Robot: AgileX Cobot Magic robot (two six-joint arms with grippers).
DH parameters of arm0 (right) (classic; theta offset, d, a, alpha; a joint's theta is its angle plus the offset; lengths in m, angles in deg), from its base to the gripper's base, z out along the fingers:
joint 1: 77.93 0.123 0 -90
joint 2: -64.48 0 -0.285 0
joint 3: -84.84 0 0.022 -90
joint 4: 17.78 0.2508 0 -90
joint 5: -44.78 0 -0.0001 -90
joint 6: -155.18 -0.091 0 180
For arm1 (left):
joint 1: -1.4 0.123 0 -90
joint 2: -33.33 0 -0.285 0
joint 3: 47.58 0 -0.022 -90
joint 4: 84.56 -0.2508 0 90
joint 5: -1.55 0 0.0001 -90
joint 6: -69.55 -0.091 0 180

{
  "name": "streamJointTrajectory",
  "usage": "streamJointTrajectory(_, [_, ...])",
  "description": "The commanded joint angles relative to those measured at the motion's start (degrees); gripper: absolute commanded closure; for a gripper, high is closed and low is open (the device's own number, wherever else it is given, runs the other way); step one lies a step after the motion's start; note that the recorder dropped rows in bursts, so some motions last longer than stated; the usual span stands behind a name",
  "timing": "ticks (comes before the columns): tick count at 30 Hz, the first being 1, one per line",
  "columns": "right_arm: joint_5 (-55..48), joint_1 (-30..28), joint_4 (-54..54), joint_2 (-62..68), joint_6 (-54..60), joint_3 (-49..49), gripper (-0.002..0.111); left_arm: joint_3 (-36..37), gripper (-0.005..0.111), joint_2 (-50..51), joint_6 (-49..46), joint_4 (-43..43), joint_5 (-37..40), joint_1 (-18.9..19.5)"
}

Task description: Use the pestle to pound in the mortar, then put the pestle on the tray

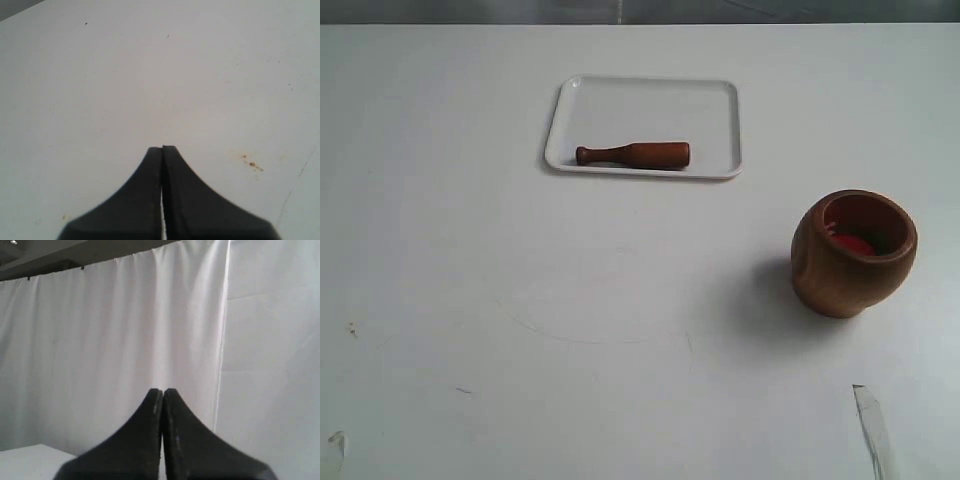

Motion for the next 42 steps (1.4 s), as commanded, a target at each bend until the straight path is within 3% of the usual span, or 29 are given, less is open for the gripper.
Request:
streamJointTrajectory(1, [-2.2,-0.1,-3.9,-0.3,-1.9,1.9,0.108,0.0,0.107,-0.1,0.5,0.4,-0.2,-0.4])
streamJointTrajectory(9, [-18.3,-0.1,-7.8,-0.3,-1.9,1.9,0.108,0.0,0.107,-0.1,0.5,0.4,-0.2,-0.4])
streamJointTrajectory(14, [-27.9,-0.1,5.2,-0.3,-3.3,1.9,0.108,0.0,0.107,-0.1,0.5,0.4,-0.2,-0.4])
streamJointTrajectory(28, [-28.6,-0.1,14.7,-0.3,-3.3,1.9,0.108,0.0,0.107,-0.1,0.5,0.4,-0.2,-0.4])
streamJointTrajectory(42, [-28.8,-0.1,10.8,-0.3,0.1,1.9,0.108,0.0,0.107,-0.1,0.5,0.4,-0.2,-0.4])
